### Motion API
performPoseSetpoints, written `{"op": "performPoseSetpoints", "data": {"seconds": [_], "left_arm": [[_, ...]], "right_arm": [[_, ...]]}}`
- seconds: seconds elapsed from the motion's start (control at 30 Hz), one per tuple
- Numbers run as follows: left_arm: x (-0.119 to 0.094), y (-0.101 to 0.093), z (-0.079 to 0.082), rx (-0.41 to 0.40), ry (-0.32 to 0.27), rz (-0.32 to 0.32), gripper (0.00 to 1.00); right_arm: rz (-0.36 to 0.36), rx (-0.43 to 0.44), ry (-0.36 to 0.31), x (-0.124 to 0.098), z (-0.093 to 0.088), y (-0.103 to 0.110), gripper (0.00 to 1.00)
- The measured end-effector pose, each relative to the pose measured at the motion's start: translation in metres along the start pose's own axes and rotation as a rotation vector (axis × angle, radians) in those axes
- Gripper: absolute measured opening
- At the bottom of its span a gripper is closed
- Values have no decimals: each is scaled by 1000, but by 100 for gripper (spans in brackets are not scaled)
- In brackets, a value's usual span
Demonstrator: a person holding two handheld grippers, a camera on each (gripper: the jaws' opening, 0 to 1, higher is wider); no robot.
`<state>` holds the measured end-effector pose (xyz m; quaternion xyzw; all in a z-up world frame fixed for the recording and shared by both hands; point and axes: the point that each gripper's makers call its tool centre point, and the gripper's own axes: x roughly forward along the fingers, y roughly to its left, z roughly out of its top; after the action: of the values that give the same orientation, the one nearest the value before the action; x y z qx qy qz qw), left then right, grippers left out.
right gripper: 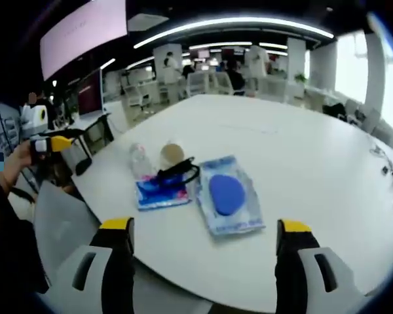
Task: Arrange the tabletop items into an orderly group along one side of the table until the central work area is clear of visible clutter.
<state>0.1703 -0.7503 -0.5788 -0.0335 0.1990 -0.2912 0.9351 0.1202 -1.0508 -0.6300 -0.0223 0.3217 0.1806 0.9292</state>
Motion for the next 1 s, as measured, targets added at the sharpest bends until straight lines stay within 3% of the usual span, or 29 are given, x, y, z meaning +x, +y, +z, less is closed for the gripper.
{"op": "performPoseSetpoints", "data": {"seconds": [0.5, 1.0], "left_arm": [[1, 7, 1, 9, -13, 20, 87], [4, 9, -6, 11, 22, 31, 89]], "right_arm": [[9, 0, 12, 6, -2, 0, 86], [8, -1, 17, 6, -4, -2, 86]]}}
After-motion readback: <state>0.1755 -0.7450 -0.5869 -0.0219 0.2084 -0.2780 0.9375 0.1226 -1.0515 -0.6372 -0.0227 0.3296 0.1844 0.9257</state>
